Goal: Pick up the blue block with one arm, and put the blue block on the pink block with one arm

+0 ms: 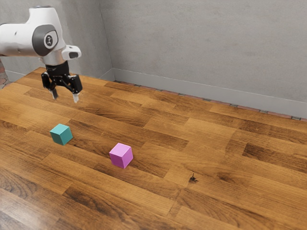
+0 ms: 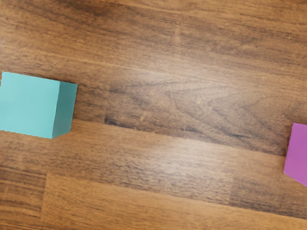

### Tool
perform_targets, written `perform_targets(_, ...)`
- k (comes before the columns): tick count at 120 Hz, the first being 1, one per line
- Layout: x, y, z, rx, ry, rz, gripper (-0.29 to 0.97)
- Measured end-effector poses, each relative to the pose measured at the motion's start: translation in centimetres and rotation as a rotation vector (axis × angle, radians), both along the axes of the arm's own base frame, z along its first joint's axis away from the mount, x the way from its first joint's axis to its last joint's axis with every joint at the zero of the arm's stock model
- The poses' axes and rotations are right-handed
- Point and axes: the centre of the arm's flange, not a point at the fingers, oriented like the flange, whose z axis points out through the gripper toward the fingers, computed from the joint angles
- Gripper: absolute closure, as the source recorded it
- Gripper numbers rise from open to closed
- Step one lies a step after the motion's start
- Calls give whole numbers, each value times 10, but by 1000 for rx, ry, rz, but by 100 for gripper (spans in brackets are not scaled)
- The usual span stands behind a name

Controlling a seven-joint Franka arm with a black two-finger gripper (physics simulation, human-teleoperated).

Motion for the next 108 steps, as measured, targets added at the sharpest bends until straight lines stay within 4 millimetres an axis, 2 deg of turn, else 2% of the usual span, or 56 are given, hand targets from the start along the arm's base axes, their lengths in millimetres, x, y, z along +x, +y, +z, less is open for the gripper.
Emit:
perform_targets(13,30,40,-18,-8,-23,4,0)
perform_targets(20,45,45,-24,-18,-32,-30,0)
perform_targets(28,51,46,-24,-26,-40,-67,0)
perform_targets(34,54,51,-34,-30,-29,-83,0)
perform_targets(43,54,70,-52,-34,-9,-86,0)
perform_targets(51,50,84,-55,-38,-8,-88,0)
perform_targets(68,49,95,-79,-44,11,-116,0)
perform_targets(77,47,106,-102,-61,24,-121,0)
perform_targets(108,49,113,-146,-49,55,-175,0)
